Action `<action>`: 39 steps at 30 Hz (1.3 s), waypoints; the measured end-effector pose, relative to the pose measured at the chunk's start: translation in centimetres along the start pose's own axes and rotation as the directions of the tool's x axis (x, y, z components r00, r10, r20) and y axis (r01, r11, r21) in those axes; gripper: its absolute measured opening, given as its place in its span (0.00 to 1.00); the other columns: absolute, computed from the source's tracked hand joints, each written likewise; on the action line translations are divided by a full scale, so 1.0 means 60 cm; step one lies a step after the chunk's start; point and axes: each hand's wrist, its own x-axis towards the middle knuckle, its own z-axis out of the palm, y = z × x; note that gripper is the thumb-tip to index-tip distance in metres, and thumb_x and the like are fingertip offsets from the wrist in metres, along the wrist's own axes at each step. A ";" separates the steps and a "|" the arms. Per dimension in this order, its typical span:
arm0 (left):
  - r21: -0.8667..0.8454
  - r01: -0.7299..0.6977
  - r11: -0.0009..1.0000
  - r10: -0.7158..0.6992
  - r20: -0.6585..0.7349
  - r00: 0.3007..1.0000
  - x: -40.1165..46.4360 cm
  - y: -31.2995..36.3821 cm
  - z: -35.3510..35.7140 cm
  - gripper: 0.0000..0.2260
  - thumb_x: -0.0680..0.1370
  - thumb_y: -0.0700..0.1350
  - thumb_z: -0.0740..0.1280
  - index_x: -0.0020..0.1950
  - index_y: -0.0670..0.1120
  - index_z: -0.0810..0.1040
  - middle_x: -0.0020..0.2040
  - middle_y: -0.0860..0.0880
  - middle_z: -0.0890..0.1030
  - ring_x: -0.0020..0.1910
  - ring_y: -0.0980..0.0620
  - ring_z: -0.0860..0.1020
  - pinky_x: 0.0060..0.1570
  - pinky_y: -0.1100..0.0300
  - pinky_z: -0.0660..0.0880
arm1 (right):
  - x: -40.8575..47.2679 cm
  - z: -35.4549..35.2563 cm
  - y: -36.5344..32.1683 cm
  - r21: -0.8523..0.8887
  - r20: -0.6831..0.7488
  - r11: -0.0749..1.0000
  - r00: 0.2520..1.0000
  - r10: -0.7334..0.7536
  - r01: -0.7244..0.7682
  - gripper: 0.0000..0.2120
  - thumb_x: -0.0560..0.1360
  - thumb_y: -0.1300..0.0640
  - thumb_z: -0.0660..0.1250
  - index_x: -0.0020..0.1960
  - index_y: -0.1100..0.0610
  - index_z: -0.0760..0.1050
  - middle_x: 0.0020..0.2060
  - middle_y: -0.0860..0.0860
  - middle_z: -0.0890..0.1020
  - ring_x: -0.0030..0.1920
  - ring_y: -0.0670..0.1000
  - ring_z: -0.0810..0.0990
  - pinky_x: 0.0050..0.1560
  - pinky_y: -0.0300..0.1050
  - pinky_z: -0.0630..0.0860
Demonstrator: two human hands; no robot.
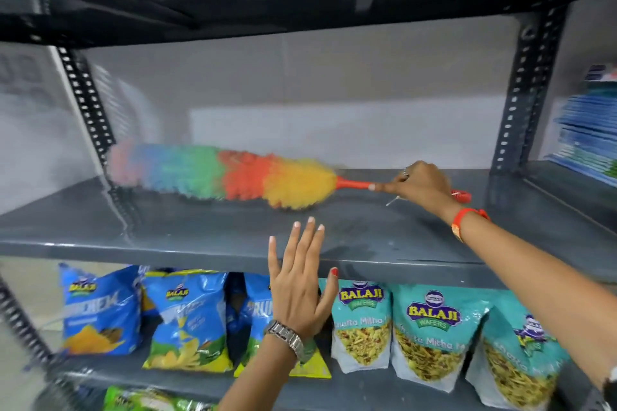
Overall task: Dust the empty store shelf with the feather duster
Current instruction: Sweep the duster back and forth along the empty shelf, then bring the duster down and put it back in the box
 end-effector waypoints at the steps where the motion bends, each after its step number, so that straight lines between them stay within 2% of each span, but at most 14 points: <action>1: 0.026 0.020 0.999 -0.020 -0.011 1.000 -0.002 -0.014 -0.007 0.26 0.75 0.51 0.56 0.72 0.44 0.63 0.73 0.46 0.64 0.73 0.49 0.58 0.72 0.43 0.45 | 0.000 0.016 -0.015 0.007 0.046 0.999 0.998 -0.039 0.039 0.32 0.58 0.29 0.71 0.19 0.57 0.68 0.20 0.47 0.72 0.28 0.49 0.72 0.30 0.40 0.64; 4: 0.084 0.097 0.992 -0.095 -0.026 0.995 -0.008 -0.057 -0.024 0.27 0.74 0.51 0.56 0.72 0.44 0.63 0.73 0.46 0.63 0.73 0.48 0.58 0.71 0.42 0.45 | -0.002 0.061 -0.053 -0.046 0.151 0.990 0.981 -0.125 0.133 0.35 0.57 0.27 0.69 0.26 0.62 0.78 0.22 0.50 0.76 0.29 0.50 0.74 0.32 0.41 0.66; 7: 0.164 0.126 0.978 -0.130 0.012 0.991 -0.017 -0.095 -0.036 0.26 0.75 0.53 0.56 0.72 0.45 0.65 0.74 0.46 0.62 0.74 0.47 0.56 0.71 0.40 0.44 | 0.009 0.083 -0.072 -0.091 0.186 0.988 0.977 -0.104 0.123 0.34 0.57 0.26 0.68 0.24 0.59 0.71 0.24 0.51 0.75 0.31 0.52 0.76 0.32 0.41 0.66; 9: 0.204 0.121 0.971 -0.131 0.032 0.991 -0.023 -0.114 -0.042 0.26 0.75 0.53 0.56 0.71 0.45 0.66 0.74 0.45 0.62 0.74 0.47 0.56 0.71 0.40 0.43 | 0.020 0.088 -0.081 -0.094 0.156 0.995 0.987 -0.031 0.046 0.32 0.56 0.26 0.69 0.27 0.56 0.69 0.27 0.51 0.77 0.36 0.54 0.79 0.33 0.41 0.66; 12: 0.196 0.145 0.970 -0.155 0.035 0.987 -0.029 -0.133 -0.052 0.25 0.75 0.53 0.55 0.72 0.47 0.65 0.74 0.47 0.62 0.74 0.48 0.55 0.71 0.40 0.44 | 0.031 0.097 -0.099 -0.127 0.043 0.990 0.997 0.060 -0.054 0.30 0.59 0.29 0.71 0.40 0.55 0.72 0.42 0.54 0.82 0.47 0.58 0.81 0.40 0.43 0.68; 14: 0.187 0.146 0.972 -0.158 0.050 0.986 -0.029 -0.138 -0.056 0.25 0.76 0.53 0.55 0.72 0.48 0.64 0.74 0.49 0.61 0.75 0.49 0.54 0.70 0.40 0.44 | 0.033 0.102 -0.113 -0.128 0.013 0.987 0.995 0.103 -0.101 0.29 0.61 0.31 0.71 0.44 0.56 0.74 0.45 0.55 0.82 0.48 0.58 0.80 0.43 0.44 0.69; 19: 0.189 0.118 0.975 -0.136 0.085 0.987 -0.032 -0.143 -0.067 0.26 0.77 0.54 0.53 0.74 0.48 0.61 0.75 0.49 0.59 0.75 0.49 0.54 0.70 0.40 0.45 | 0.009 0.111 -0.148 0.021 0.108 0.995 0.989 0.097 -0.099 0.30 0.58 0.29 0.71 0.31 0.57 0.71 0.32 0.53 0.79 0.35 0.56 0.78 0.32 0.41 0.65; 21: 0.166 0.134 0.977 -0.144 0.053 0.988 -0.040 -0.142 -0.079 0.26 0.77 0.55 0.53 0.74 0.47 0.60 0.75 0.48 0.59 0.75 0.49 0.53 0.70 0.40 0.44 | -0.010 0.114 -0.169 0.069 0.125 0.995 0.990 0.059 -0.068 0.29 0.56 0.28 0.69 0.31 0.55 0.74 0.28 0.51 0.78 0.33 0.54 0.78 0.33 0.42 0.67; 24: 0.131 0.122 0.984 -0.116 -0.049 0.992 -0.058 -0.128 -0.112 0.26 0.78 0.54 0.53 0.73 0.45 0.62 0.74 0.45 0.61 0.74 0.47 0.55 0.70 0.40 0.44 | -0.046 0.116 -0.213 0.090 0.125 0.996 0.992 0.014 -0.026 0.31 0.55 0.26 0.68 0.26 0.55 0.69 0.24 0.49 0.75 0.33 0.54 0.79 0.31 0.41 0.66; 27: 0.139 0.096 0.986 -0.075 -0.148 0.986 -0.087 -0.120 -0.154 0.25 0.80 0.56 0.49 0.72 0.44 0.62 0.73 0.45 0.63 0.73 0.45 0.58 0.70 0.39 0.46 | -0.094 0.128 -0.257 0.060 0.128 0.995 0.988 -0.088 0.081 0.33 0.56 0.25 0.68 0.25 0.58 0.73 0.24 0.50 0.76 0.33 0.54 0.79 0.30 0.40 0.65; 30: 0.201 0.127 0.971 -0.091 -0.177 0.980 -0.130 -0.134 -0.189 0.25 0.80 0.56 0.49 0.72 0.43 0.62 0.72 0.44 0.64 0.73 0.44 0.60 0.69 0.36 0.49 | -0.149 0.149 -0.303 0.030 0.161 0.967 0.954 -0.254 0.253 0.27 0.60 0.28 0.68 0.28 0.53 0.78 0.25 0.49 0.77 0.36 0.54 0.80 0.31 0.40 0.64; 33: 0.250 0.192 0.949 -0.150 -0.176 0.973 -0.179 -0.159 -0.221 0.25 0.79 0.54 0.51 0.72 0.43 0.62 0.72 0.43 0.64 0.73 0.44 0.59 0.70 0.38 0.48 | -0.198 0.181 -0.352 0.009 0.221 0.909 0.886 -0.408 0.416 0.21 0.65 0.33 0.69 0.40 0.51 0.84 0.36 0.52 0.85 0.45 0.55 0.83 0.37 0.41 0.67; 36: 0.293 0.245 0.924 -0.206 -0.157 0.966 -0.236 -0.184 -0.249 0.25 0.80 0.55 0.50 0.74 0.45 0.59 0.74 0.45 0.62 0.73 0.44 0.59 0.71 0.39 0.48 | -0.249 0.228 -0.400 -0.045 0.262 0.833 0.811 -0.523 0.552 0.20 0.69 0.37 0.68 0.46 0.53 0.83 0.44 0.55 0.85 0.50 0.58 0.82 0.41 0.44 0.70; 39: 0.347 0.298 0.889 -0.283 -0.095 0.954 -0.306 -0.214 -0.275 0.25 0.79 0.53 0.53 0.74 0.46 0.59 0.76 0.49 0.58 0.73 0.45 0.59 0.71 0.41 0.49 | -0.300 0.287 -0.440 -0.096 0.346 0.746 0.725 -0.596 0.659 0.20 0.72 0.41 0.66 0.52 0.56 0.80 0.49 0.58 0.83 0.54 0.60 0.80 0.46 0.47 0.72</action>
